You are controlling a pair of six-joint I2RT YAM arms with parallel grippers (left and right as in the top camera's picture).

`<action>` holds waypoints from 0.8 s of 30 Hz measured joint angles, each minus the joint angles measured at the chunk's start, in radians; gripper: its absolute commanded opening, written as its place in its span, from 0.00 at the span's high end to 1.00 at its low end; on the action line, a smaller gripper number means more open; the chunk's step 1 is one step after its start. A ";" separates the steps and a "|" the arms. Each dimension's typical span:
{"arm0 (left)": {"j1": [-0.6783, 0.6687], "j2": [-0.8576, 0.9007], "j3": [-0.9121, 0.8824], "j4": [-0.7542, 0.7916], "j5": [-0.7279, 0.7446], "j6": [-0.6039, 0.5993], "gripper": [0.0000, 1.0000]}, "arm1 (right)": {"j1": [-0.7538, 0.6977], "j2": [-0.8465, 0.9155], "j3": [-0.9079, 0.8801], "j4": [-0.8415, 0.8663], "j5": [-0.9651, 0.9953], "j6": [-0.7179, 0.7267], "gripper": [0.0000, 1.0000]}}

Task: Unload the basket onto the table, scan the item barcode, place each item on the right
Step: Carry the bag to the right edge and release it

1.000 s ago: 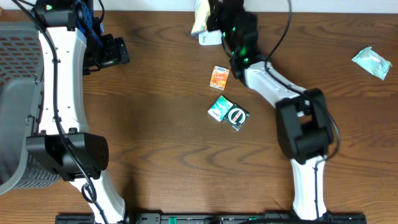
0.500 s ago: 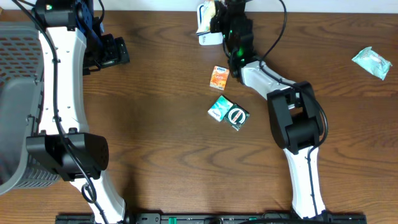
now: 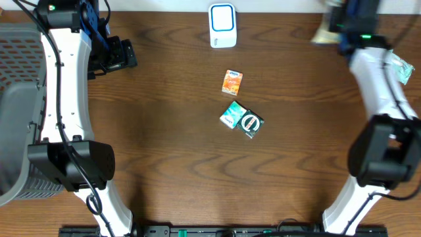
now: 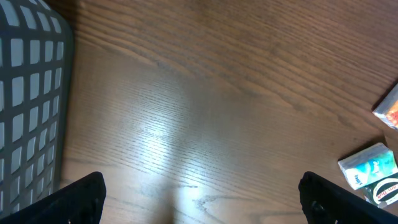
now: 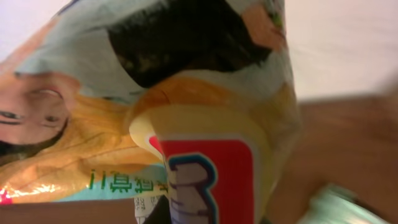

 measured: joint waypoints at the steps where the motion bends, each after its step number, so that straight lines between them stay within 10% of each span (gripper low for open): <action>1: 0.000 0.000 0.000 0.000 0.000 0.000 0.02 | -0.015 -0.001 0.001 -0.021 0.011 -0.018 0.53; 2: 0.000 0.000 0.000 0.000 0.000 0.000 0.03 | -0.061 0.000 0.001 -0.088 0.046 -0.045 0.01; 13: 0.000 0.000 0.000 0.000 0.000 0.000 0.02 | -0.213 0.016 -0.002 -0.315 -0.150 -0.071 0.01; 24: 0.000 0.000 0.000 0.000 0.000 0.000 0.02 | -0.028 0.017 -0.012 -0.679 -0.760 0.069 0.05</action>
